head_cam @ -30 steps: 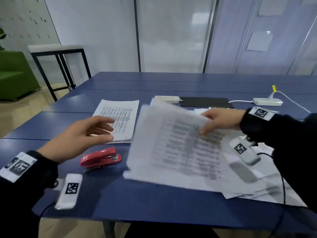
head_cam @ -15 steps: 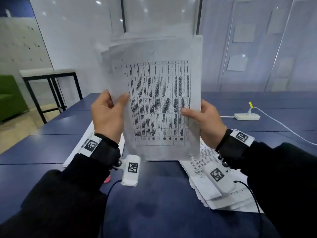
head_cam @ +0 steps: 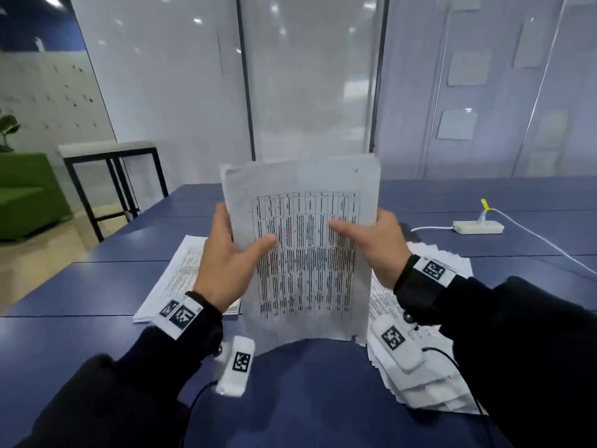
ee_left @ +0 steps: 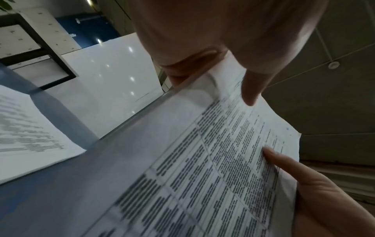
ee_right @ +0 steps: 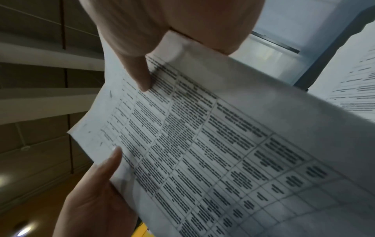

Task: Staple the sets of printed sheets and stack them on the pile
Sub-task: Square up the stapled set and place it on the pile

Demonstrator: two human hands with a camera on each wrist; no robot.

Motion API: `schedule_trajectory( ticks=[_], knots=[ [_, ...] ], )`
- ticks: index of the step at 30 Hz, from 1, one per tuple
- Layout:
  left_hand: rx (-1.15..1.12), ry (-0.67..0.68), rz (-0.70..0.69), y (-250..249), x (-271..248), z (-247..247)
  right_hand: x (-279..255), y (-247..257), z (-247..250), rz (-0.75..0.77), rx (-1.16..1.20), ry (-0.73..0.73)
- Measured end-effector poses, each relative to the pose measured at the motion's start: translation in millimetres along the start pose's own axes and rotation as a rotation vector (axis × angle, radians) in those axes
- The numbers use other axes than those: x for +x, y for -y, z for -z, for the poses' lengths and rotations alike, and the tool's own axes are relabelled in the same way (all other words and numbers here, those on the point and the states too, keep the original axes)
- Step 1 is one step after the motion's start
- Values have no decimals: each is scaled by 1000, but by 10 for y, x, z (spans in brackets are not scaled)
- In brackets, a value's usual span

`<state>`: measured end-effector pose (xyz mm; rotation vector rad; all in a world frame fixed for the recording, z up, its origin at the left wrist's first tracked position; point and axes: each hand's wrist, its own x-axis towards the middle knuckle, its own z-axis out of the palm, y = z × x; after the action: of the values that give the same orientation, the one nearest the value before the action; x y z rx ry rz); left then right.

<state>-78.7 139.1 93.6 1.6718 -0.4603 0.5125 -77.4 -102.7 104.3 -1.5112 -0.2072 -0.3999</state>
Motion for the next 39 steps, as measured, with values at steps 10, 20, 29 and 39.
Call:
schedule_trajectory(
  ticks=[10,20,29,39],
  knots=[
    [-58,-88,57,-111,254,81,130,155,-59,27,55,32],
    [-192,-132,8,-112,322,46,159,172,-209,105,48,-44],
    [-163,-96,20,-81,256,97,134,150,-209,30,54,-34],
    [-153,-116,159,85,131,27,52,-43,-220,-27,-44,-44]
  ],
)
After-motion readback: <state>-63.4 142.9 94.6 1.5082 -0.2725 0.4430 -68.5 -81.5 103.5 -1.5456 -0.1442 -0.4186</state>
